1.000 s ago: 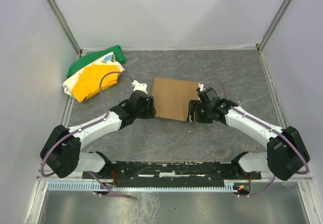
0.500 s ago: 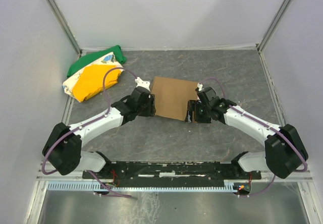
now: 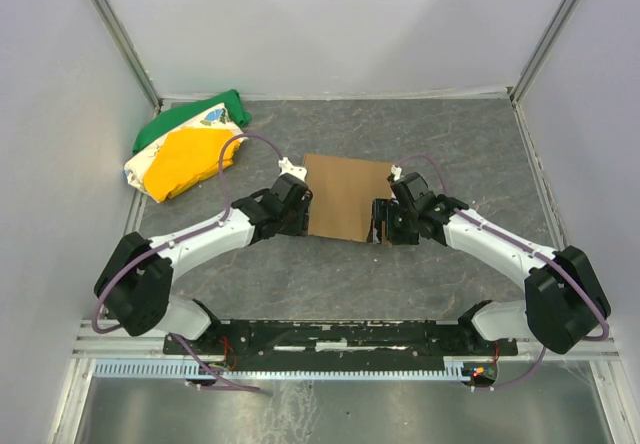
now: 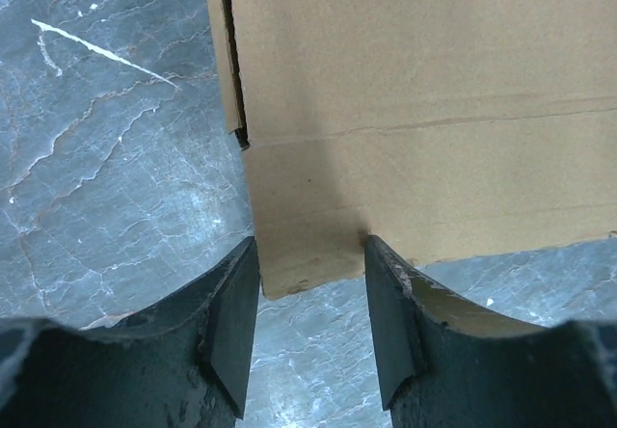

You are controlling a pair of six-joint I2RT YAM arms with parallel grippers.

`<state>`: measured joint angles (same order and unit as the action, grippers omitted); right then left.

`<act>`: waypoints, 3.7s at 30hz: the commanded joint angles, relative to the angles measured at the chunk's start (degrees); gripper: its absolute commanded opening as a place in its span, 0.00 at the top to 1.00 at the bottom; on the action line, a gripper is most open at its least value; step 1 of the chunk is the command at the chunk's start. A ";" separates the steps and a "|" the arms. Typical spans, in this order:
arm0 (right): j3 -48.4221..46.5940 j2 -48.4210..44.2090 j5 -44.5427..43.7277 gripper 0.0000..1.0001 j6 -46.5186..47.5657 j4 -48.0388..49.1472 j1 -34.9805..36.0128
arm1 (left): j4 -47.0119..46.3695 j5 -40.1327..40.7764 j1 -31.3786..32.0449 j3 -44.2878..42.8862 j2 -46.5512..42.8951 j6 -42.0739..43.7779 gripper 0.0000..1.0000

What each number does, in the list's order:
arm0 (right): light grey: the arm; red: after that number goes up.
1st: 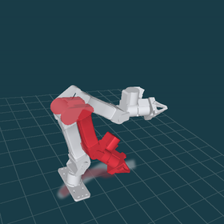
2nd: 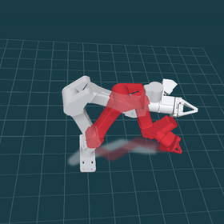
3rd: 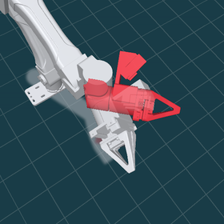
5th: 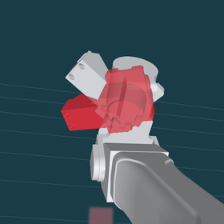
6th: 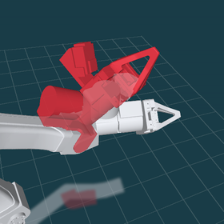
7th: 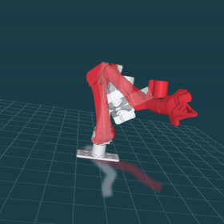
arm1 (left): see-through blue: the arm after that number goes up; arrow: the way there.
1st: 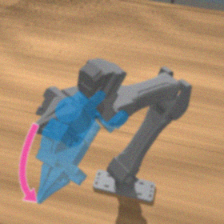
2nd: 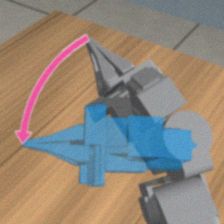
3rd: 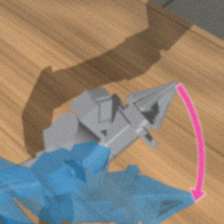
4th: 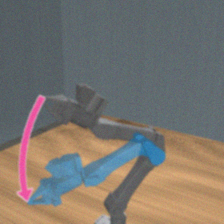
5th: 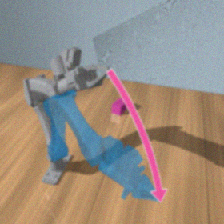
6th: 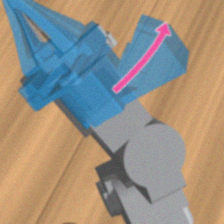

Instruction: Fold the paper box

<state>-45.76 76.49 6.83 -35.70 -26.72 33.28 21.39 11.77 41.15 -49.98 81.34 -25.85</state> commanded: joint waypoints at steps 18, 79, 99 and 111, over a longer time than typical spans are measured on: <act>-3.29 0.07 0.52 0.25 0.54 1.84 0.12 | 0.19 1.17 1.31 -1.71 -0.14 3.18 0.48; -2.93 -2.58 1.75 0.18 -0.91 1.37 0.15 | -7.56 -12.70 -3.83 3.46 -3.43 -3.48 0.50; -3.63 -3.15 1.19 0.18 -0.62 0.18 0.17 | -6.21 -16.42 -5.58 3.87 -4.70 -3.90 0.49; -4.23 -3.28 1.36 0.18 -0.67 -0.27 0.14 | -6.50 -18.39 -7.70 4.59 -3.80 -3.70 0.48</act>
<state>-46.83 74.91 6.48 -35.77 -29.36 33.17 17.06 -4.16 33.47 -45.21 78.22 -27.62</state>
